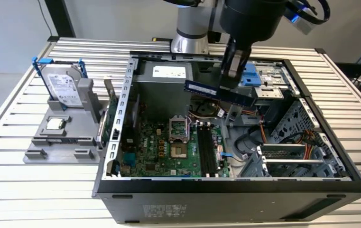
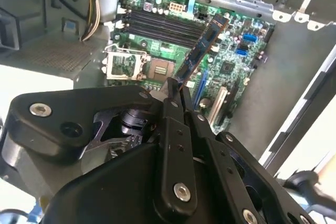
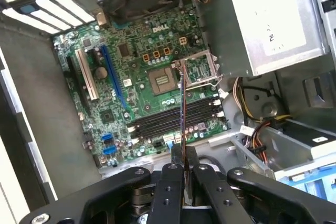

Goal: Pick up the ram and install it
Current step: 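Pick up the ram and move it above insertion slot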

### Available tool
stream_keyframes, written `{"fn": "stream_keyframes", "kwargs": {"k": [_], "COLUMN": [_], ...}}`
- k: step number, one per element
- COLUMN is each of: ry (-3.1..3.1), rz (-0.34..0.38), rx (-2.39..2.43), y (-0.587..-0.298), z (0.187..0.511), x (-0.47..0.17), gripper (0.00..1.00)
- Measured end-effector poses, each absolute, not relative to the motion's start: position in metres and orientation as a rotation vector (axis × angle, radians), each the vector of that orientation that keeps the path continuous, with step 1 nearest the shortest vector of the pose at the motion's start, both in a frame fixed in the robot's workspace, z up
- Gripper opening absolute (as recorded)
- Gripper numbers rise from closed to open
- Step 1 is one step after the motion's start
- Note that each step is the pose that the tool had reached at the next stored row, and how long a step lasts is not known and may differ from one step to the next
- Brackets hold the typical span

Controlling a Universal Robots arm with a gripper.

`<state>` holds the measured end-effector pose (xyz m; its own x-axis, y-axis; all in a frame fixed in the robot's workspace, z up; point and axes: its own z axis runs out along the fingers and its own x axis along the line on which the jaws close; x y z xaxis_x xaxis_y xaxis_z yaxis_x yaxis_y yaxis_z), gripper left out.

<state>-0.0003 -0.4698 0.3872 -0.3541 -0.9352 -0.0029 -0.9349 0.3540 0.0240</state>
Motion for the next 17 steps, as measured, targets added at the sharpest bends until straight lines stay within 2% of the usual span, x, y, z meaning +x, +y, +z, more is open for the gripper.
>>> {"fn": "stream_keyframes", "kwargs": {"k": [17], "ry": [-2.782], "rz": [-0.035], "rx": [1.44], "y": [-0.4698], "z": [0.3866], "x": [-0.0003], "gripper": [0.0]}}
